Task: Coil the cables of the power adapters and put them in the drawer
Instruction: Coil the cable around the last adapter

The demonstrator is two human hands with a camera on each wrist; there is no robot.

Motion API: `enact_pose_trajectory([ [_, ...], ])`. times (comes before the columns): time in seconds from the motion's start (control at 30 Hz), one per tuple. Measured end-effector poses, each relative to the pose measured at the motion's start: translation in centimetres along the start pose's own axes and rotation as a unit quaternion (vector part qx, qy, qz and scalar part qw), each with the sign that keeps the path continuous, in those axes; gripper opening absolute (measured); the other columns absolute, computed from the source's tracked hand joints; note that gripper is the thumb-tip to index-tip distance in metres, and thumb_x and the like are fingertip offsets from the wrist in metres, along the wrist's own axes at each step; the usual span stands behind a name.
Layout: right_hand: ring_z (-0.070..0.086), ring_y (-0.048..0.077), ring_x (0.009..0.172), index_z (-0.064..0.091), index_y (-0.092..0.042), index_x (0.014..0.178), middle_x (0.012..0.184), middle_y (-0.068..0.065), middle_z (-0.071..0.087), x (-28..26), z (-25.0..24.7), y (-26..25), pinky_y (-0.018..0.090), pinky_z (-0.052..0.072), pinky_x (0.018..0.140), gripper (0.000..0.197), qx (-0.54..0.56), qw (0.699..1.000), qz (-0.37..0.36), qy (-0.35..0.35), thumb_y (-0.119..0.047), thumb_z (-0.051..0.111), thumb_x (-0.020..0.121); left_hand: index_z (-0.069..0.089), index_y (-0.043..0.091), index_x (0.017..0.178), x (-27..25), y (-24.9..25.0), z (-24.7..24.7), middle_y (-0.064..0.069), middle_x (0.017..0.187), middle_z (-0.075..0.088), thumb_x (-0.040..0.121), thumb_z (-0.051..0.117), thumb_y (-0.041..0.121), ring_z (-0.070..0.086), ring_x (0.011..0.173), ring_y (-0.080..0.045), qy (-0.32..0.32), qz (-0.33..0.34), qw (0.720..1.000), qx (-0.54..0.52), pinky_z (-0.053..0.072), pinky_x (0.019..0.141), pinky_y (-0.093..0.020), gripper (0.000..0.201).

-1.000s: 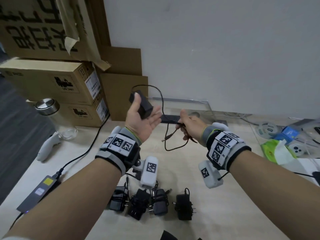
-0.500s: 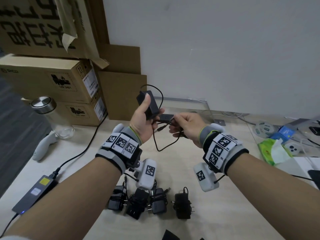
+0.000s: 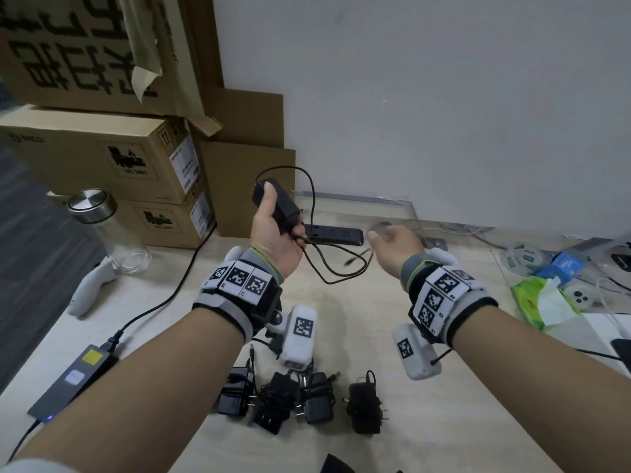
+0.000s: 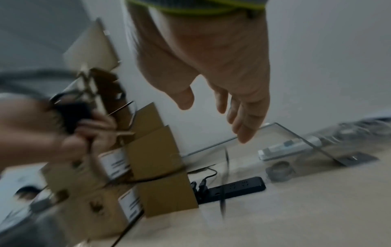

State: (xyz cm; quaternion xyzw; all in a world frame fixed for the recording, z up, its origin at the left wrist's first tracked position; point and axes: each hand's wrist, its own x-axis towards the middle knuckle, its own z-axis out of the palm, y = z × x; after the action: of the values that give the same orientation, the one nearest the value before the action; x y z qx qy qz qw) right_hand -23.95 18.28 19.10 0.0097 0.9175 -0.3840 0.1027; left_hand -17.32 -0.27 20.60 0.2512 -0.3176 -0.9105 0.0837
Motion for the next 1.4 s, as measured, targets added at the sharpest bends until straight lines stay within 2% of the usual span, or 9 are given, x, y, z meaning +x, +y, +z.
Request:
enact_pose_trajectory([
  [0.13,0.063,0.019,0.098,0.065,-0.016,0.102,0.101,-0.002,0.067,-2.6,0.9,-2.0,0.028,0.045,0.082,0.042,0.089,0.991,-0.096,-0.021,-0.053,0.05,0.091,0.057,0.014,0.089,0.2,-0.2,0.2,0.0,0.069,0.052,0.085,0.054,0.065,0.037,0.053,-0.01,0.006,0.0,1.0,0.003,0.031,0.054,-0.022,0.051],
  [0.23,0.067,0.02,0.087,0.066,-0.015,0.099,0.093,0.002,0.068,-3.4,1.2,-3.5,0.032,0.053,0.074,0.054,0.093,0.984,-0.051,-0.144,-0.064,0.047,0.087,0.057,0.012,0.091,0.1,-0.5,0.2,-0.001,0.069,0.05,0.086,0.054,0.063,0.037,0.053,-0.01,0.014,0.004,1.0,-0.011,0.032,0.055,-0.023,0.051],
  [0.37,0.064,0.016,0.065,0.065,-0.012,0.088,0.071,0.003,0.061,-3.6,1.6,-3.0,0.032,0.054,0.068,0.024,0.093,0.954,-0.059,-0.278,-0.035,0.066,0.088,0.055,0.008,0.107,0.2,-0.5,-0.1,-0.004,0.072,0.052,0.084,0.057,0.063,0.047,0.06,-0.014,0.018,0.01,1.0,-0.023,0.044,0.066,-0.027,0.06],
  [0.5,0.054,0.016,0.063,0.068,-0.01,0.077,0.066,0.0,0.058,-2.2,1.5,-2.1,0.026,0.047,0.063,0.021,0.046,0.99,-0.089,-0.104,-0.029,0.071,0.084,0.057,0.01,0.102,0.5,0.1,-0.9,-0.003,0.071,0.054,0.08,0.06,0.065,0.054,0.064,-0.017,0.007,0.001,1.0,-0.023,0.051,0.084,-0.039,0.06],
  [0.7,0.057,0.016,0.064,0.051,-0.022,0.064,0.065,-0.011,0.058,0.0,0.6,-1.9,0.021,0.042,0.058,0.028,-0.015,0.993,-0.107,0.056,-0.016,0.074,0.078,0.056,0.006,0.114,0.0,0.3,-1.0,-0.006,0.084,0.058,0.082,0.062,0.058,0.058,0.074,-0.019,-0.025,0.0,1.0,0.0,0.053,0.072,-0.033,0.061],
  [0.93,0.05,0.022,0.076,0.038,-0.023,0.055,0.062,-0.01,0.042,-0.6,0.2,-3.7,0.03,0.034,0.07,0.048,-0.254,0.926,-0.28,0.03,-0.048,0.074,0.074,0.052,0.007,0.127,-0.3,-0.1,0.1,-0.008,0.1,0.057,0.062,0.069,0.058,0.067,0.084,-0.023,-0.076,-0.029,0.994,0.079,0.056,0.068,-0.031,0.084],
  [1.17,0.041,0.021,0.07,0.027,-0.033,0.046,0.054,-0.017,0.033,-1.4,0.4,-4.2,0.033,0.032,0.072,0.059,-0.16,0.914,-0.372,0.007,-0.04,0.079,0.072,0.058,0.005,0.11,-0.5,0.0,1.0,-0.012,0.087,0.064,0.079,0.057,0.062,0.061,0.066,-0.018,-0.133,-0.102,0.978,0.125,0.041,0.041,-0.018,0.065],
  [1.3,0.042,0.022,0.057,0.035,-0.021,0.048,0.049,-0.006,0.04,-1.5,0.1,-3.8,0.03,0.028,0.058,0.057,-0.166,0.936,-0.31,0.035,-0.062,0.06,0.08,0.055,0.013,0.094,0.4,0.6,0.5,-0.005,0.08,0.058,0.077,0.06,0.062,0.041,0.047,-0.009,-0.14,-0.077,0.975,0.158,0.024,0.036,-0.016,0.052],
  [1.4,0.042,0.019,0.052,0.041,-0.018,0.053,0.049,-0.003,0.042,-0.5,-0.2,-2.8,0.03,0.033,0.054,0.06,-0.11,0.972,-0.203,0.039,-0.069,0.042,0.085,0.056,0.013,0.102,0.9,0.7,0.3,-0.004,0.078,0.05,0.072,0.067,0.06,0.04,0.053,-0.011,-0.087,-0.039,0.986,0.14,0.036,0.045,-0.019,0.058],
])
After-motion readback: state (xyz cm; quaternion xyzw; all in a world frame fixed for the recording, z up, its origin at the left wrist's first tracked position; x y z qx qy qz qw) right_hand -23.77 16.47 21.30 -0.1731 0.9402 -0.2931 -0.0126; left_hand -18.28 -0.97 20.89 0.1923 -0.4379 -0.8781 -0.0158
